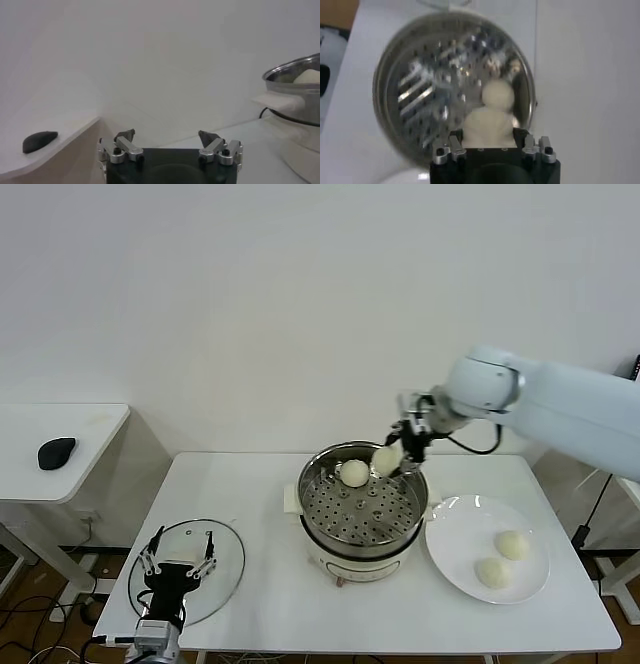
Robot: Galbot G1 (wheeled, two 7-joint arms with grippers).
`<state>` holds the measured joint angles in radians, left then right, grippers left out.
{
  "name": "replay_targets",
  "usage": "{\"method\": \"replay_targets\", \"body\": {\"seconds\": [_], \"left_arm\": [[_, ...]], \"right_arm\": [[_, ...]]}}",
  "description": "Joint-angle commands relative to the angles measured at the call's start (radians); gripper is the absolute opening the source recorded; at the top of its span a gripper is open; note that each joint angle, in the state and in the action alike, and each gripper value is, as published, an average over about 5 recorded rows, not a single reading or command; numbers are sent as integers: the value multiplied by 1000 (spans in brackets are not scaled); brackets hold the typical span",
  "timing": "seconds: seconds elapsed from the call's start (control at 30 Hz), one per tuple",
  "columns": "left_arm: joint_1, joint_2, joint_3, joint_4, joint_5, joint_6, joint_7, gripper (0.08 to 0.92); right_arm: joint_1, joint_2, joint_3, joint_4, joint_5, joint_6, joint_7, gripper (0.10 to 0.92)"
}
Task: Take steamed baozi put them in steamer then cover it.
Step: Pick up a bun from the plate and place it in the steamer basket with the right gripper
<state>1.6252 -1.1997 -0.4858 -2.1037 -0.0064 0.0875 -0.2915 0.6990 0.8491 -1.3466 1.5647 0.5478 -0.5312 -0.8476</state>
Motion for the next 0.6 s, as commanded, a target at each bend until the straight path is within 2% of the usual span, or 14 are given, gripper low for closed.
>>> {"method": "replay_targets", "body": {"seconds": [0.03,0.6], "left_arm": [[0,-6,-1,2,0,0,0,823],[3,-5,-6,12,-1,-7,0,823]], "right_arm": [[-69,234,-19,-67,113,-114,91,628],[-247,317,25,-216,40,-132,102,628]]}}
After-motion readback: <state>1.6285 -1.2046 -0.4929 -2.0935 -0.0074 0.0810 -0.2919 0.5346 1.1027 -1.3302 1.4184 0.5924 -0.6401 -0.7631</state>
